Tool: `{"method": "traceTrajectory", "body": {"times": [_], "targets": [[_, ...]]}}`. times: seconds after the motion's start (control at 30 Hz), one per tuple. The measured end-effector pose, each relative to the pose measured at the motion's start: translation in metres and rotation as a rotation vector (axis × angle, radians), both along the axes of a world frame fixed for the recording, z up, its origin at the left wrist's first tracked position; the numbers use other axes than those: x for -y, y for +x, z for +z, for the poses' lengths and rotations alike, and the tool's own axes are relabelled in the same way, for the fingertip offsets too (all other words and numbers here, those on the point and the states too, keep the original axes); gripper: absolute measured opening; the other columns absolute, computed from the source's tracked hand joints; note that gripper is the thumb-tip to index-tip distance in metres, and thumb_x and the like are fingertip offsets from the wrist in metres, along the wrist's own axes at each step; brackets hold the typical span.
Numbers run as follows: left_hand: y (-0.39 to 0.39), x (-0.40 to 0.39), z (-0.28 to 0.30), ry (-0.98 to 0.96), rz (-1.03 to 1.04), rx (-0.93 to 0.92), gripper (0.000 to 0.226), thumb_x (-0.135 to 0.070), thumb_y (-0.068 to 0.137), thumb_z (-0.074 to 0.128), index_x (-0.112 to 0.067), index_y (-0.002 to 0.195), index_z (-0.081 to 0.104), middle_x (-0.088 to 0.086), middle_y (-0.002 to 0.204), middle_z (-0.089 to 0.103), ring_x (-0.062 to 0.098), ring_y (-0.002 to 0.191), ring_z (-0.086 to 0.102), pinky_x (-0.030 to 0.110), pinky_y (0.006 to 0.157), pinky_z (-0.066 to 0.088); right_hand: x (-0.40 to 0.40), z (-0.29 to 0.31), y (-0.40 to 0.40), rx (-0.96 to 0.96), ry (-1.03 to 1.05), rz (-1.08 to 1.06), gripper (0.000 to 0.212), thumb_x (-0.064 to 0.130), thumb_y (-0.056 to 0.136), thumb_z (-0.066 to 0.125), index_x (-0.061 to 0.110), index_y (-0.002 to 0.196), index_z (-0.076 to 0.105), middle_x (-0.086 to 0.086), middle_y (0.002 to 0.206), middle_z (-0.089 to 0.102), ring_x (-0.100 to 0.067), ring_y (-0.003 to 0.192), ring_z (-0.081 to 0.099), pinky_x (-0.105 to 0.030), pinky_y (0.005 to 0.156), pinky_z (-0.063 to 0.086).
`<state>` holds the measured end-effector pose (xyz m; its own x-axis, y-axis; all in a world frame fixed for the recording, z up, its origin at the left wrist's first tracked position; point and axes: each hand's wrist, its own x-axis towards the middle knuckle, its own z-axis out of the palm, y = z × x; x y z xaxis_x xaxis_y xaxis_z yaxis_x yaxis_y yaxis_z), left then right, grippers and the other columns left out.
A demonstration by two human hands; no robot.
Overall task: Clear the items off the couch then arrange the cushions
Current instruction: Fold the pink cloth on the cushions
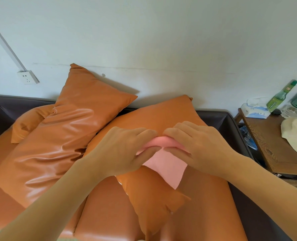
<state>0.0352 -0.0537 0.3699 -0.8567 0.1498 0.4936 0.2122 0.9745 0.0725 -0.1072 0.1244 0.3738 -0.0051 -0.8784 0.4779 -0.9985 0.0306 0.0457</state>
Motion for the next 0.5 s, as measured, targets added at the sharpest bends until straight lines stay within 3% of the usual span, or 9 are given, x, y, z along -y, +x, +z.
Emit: {"method": "traceTrajectory", "body": {"times": [0.13, 0.3, 0.4, 0.5], "targets": [[-0.002, 0.0, 0.004, -0.034, 0.051, -0.019, 0.031, -0.049, 0.088, 0.055, -0.022, 0.101, 0.065, -0.012, 0.072, 0.063, 0.014, 0.051, 0.051, 0.032, 0.035, 0.034, -0.001, 0.008, -0.002, 0.085, 0.037, 0.015, 0.034, 0.04, 0.095, 0.044, 0.015, 0.101, 0.067, 0.007, 0.076, 0.058, -0.009, 0.063, 0.046, -0.03, 0.043, 0.039], [-0.005, -0.003, 0.004, -0.083, 0.049, -0.12, 0.014, -0.031, 0.09, 0.061, -0.018, 0.096, 0.065, -0.007, 0.07, 0.059, 0.016, 0.055, 0.049, 0.028, 0.042, 0.031, -0.006, 0.022, -0.005, 0.381, 0.281, -0.055, 0.048, 0.064, 0.09, 0.03, 0.03, 0.108, 0.06, 0.014, 0.078, 0.06, -0.009, 0.068, 0.053, -0.032, 0.06, 0.045], [-0.004, -0.005, 0.005, 0.009, 0.035, -0.069, 0.026, -0.037, 0.096, 0.044, -0.019, 0.095, 0.063, -0.009, 0.066, 0.056, 0.014, 0.049, 0.045, 0.034, 0.035, 0.033, -0.006, 0.028, -0.005, 0.203, 0.159, -0.067, 0.049, 0.065, 0.085, 0.043, 0.028, 0.112, 0.06, 0.017, 0.091, 0.062, -0.004, 0.076, 0.056, -0.031, 0.057, 0.05], [-0.004, -0.005, 0.007, 0.094, 0.035, -0.031, 0.034, -0.047, 0.095, 0.044, -0.021, 0.097, 0.065, -0.01, 0.065, 0.059, 0.013, 0.048, 0.046, 0.036, 0.035, 0.035, -0.004, 0.025, -0.007, 0.058, 0.065, -0.023, 0.04, 0.051, 0.088, 0.048, 0.019, 0.106, 0.064, 0.009, 0.088, 0.061, -0.009, 0.073, 0.053, -0.033, 0.047, 0.047]]}}
